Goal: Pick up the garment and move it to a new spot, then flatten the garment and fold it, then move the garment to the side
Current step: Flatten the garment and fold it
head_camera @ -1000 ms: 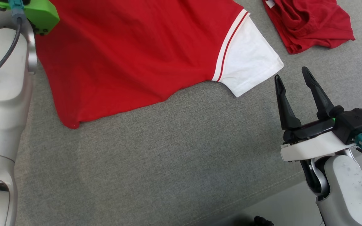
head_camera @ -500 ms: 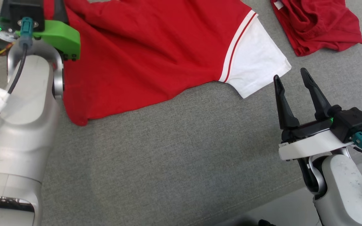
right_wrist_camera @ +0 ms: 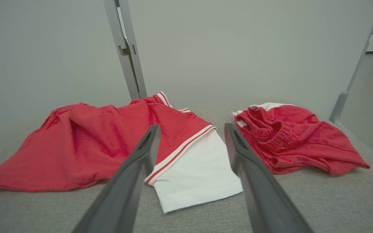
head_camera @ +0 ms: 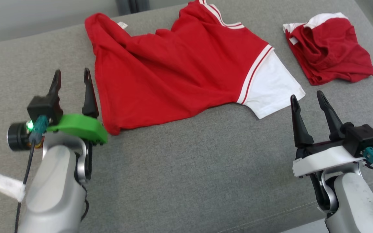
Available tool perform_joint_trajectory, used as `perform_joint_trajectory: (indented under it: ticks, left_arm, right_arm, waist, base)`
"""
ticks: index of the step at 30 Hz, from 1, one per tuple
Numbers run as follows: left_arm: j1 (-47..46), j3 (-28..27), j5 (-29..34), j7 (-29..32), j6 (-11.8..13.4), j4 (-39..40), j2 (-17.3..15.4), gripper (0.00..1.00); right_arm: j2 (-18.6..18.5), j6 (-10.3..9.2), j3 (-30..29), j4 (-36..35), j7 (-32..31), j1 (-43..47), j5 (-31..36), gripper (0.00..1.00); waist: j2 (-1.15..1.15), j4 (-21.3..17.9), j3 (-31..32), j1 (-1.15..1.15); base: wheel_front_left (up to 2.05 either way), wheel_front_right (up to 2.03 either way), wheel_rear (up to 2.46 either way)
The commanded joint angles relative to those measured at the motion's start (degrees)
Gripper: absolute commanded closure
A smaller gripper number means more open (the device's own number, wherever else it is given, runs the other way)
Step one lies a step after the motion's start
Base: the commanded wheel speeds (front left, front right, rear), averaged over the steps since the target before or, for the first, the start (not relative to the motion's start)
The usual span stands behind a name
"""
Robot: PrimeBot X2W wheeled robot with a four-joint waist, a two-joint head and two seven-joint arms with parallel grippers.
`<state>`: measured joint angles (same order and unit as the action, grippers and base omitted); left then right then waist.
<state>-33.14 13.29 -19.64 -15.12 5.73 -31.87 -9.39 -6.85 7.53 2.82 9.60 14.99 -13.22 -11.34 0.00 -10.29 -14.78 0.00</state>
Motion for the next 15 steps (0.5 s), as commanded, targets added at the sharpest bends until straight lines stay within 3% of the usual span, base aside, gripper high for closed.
perform_joint_trajectory:
  ticks: [1, 9, 15]
  left_arm:
    - [3.82, -0.88, -0.41, 0.0, -0.21, 2.04, 0.25, 0.0]
    - [24.01, -4.68, 0.78, -0.01, -0.83, 16.58, 2.46, 0.0]
    - [33.56, -6.49, 0.63, -0.01, -0.77, 24.08, 5.11, 0.0]
  right_arm:
    - [0.08, -0.09, -0.2, 0.66, 0.22, 1.32, 0.36, 0.0]
    - [1.16, -0.09, 0.94, 2.94, 0.23, 4.55, 0.55, 0.0]
    - [1.54, -0.09, 2.94, 4.08, 0.24, 6.82, 1.04, 0.0]
  waist:
    - [0.0, 3.68, 6.34, 0.0]
    - [0.0, 5.25, 11.62, 0.0]
    - [0.0, 6.25, 13.68, 0.0]
  base:
    - [0.0, 0.0, 0.0]
    - [0.0, 0.0, 0.0]
    - [0.0, 0.0, 0.0]
